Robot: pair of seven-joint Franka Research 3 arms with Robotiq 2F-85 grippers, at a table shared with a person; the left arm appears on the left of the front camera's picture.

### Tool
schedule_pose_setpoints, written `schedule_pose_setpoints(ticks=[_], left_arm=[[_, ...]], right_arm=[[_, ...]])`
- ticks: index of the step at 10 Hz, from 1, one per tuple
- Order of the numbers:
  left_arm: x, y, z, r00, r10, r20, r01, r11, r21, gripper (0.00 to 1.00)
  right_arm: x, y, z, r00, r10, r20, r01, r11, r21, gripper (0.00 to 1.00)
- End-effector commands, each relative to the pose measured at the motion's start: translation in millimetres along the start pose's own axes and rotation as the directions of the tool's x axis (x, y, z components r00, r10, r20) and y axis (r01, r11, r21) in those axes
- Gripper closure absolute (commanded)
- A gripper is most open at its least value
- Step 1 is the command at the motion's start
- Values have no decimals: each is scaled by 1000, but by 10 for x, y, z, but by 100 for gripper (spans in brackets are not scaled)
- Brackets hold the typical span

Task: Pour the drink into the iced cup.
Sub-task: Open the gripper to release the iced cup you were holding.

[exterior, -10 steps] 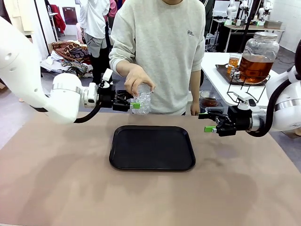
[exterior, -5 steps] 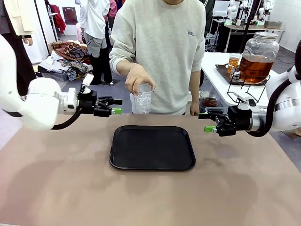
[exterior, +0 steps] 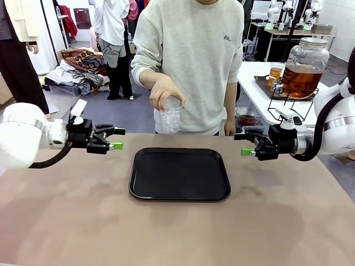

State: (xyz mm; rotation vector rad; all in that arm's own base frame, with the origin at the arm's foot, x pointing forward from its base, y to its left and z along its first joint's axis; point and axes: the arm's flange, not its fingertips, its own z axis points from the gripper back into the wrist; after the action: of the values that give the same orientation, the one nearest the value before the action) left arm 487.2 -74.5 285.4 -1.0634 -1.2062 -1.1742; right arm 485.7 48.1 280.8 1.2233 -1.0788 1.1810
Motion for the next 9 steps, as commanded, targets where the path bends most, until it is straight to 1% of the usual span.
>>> schedule_pose_setpoints(ticks=[1, 2, 9], left_arm=[[-51, -55, 124, 999, -29, 30, 29, 1000, -11, 0], [0, 0, 0, 1000, 0, 0, 0, 1000, 0, 0], [0, 0, 0, 1000, 0, 0, 0, 1000, 0, 0]], right_arm=[[33, -30, -16, 1000, -1, -1, 1, 1000, -5, 0], [33, -30, -16, 1000, -1, -1, 1, 1000, -5, 0], [33, -30, -16, 1000, -1, -1, 1, 1000, -5, 0]])
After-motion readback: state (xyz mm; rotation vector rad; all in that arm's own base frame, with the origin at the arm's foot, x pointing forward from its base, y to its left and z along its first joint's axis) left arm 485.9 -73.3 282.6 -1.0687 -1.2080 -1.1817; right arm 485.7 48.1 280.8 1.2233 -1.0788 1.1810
